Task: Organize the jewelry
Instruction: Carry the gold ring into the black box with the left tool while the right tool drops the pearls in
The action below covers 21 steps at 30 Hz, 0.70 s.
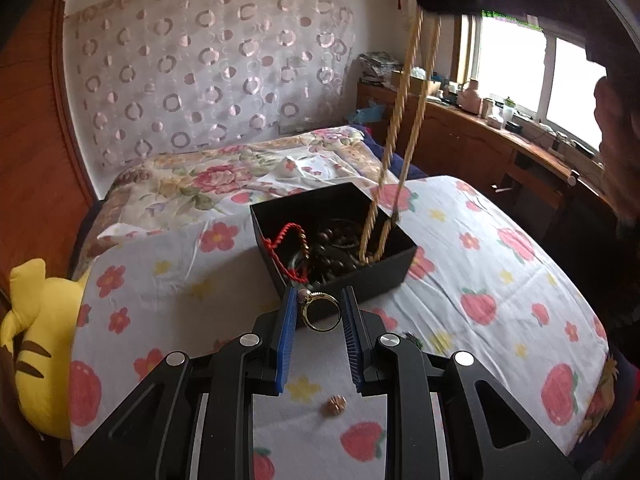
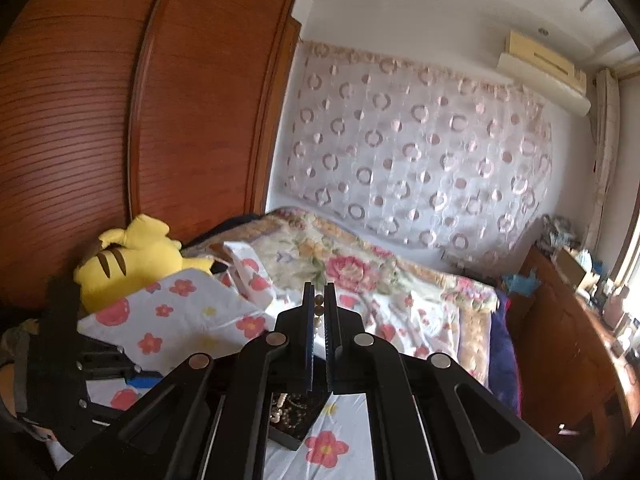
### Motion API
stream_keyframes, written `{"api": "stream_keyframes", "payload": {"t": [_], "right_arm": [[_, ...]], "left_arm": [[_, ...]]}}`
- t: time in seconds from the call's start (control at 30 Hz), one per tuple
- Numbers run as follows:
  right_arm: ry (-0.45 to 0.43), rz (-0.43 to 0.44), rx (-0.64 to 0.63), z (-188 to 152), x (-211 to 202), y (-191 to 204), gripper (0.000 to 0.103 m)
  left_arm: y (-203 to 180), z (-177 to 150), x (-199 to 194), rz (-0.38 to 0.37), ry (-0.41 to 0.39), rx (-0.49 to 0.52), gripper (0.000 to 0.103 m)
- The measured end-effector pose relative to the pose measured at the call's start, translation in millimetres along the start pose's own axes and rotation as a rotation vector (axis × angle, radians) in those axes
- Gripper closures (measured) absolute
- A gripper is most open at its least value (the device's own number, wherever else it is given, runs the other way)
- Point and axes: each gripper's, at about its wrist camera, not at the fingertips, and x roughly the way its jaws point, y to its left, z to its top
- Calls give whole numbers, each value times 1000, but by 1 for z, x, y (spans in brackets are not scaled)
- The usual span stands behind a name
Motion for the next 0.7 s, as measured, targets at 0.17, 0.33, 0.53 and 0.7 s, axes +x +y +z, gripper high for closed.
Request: {"api": "stream_keyframes", "payload": {"t": [0.17,0.33,0.53,0.7], "right_arm": [[78,45,43,-24,35,3,98],[163,73,81,-49,62,8,97],[183,74,98,-66,64,6,94],[171,64,106,-73,52,-6,89]], "left_arm": [[7,9,13,12,12,-15,82],[10,23,24,24,10,-18,82],[12,40,39,34,20,-28,82],[14,51,56,35,38,-49,82]]}}
